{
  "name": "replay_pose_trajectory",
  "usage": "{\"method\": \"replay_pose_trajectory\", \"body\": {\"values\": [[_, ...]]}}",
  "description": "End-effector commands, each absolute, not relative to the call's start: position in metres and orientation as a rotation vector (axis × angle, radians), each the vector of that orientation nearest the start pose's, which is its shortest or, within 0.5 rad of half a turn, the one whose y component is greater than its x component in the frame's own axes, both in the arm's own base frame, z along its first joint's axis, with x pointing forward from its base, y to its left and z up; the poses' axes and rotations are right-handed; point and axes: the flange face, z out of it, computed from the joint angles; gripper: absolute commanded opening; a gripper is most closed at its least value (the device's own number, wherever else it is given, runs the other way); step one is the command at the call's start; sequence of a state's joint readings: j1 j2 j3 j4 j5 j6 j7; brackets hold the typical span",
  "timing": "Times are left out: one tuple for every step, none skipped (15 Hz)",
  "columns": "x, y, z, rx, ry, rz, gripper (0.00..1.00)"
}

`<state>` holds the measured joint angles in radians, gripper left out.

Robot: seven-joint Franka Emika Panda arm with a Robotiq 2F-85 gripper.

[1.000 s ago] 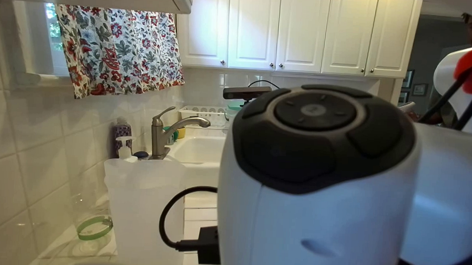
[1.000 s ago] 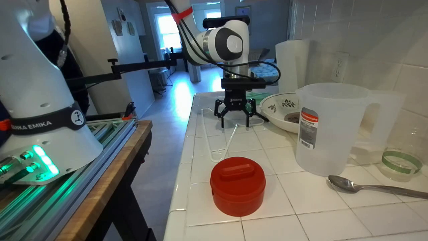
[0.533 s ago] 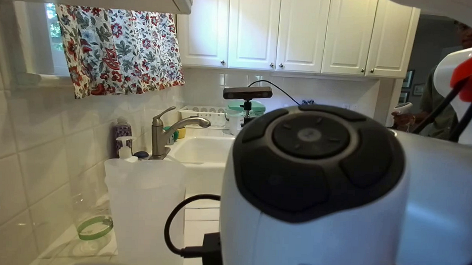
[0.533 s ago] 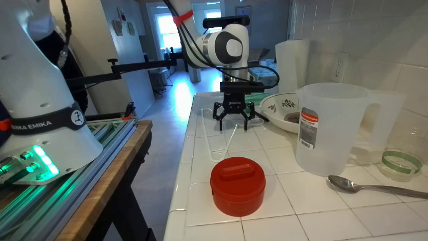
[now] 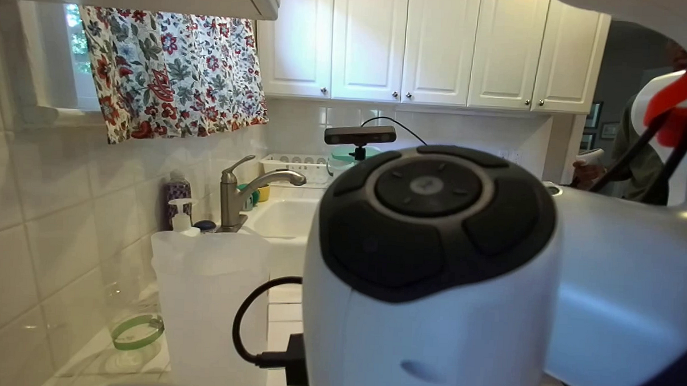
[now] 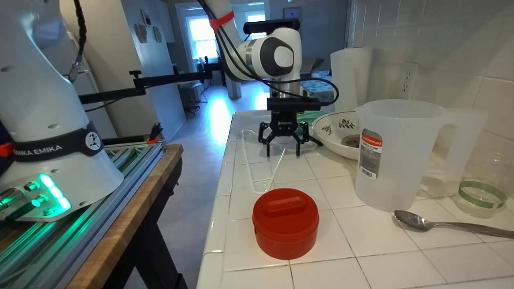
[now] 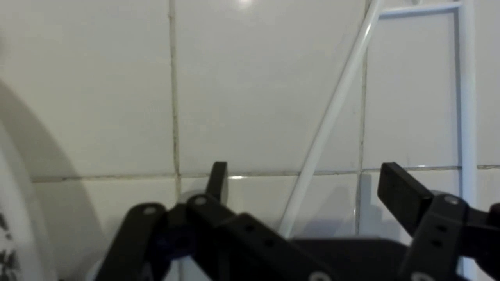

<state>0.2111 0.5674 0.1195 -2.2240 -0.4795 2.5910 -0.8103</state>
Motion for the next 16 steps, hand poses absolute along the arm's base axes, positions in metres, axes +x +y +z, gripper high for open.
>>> {"method": "replay_pose_trajectory", "body": {"values": [[0.485,0.184,0.11,-2.312,-2.286,0.308,1.0],[0.486,0.186,0.11,-2.311,-2.29,0.304,1.0],[0.485,0.188,0.11,-2.308,-2.293,0.302,1.0],[0.485,0.19,0.11,-2.305,-2.298,0.3,0.99],[0.485,0.192,0.109,-2.301,-2.303,0.299,0.76],[0.484,0.194,0.109,-2.297,-2.304,0.298,0.74],[0.484,0.195,0.109,-2.294,-2.309,0.299,0.7],[0.483,0.197,0.108,-2.292,-2.31,0.299,0.62],[0.483,0.198,0.108,-2.291,-2.315,0.302,0.53],[0.482,0.199,0.108,-2.29,-2.316,0.304,0.45],[0.482,0.199,0.108,-2.292,-2.318,0.302,0.38],[0.482,0.2,0.108,-2.297,-2.319,0.3,0.3],[0.482,0.2,0.11,-2.315,-2.322,0.291,0.23],[0.482,0.2,0.11,-2.332,-2.32,0.279,0.15],[0.481,0.201,0.11,-2.349,-2.315,0.269,0.08],[0.48,0.201,0.11,-2.366,-2.312,0.256,0.01]]}}
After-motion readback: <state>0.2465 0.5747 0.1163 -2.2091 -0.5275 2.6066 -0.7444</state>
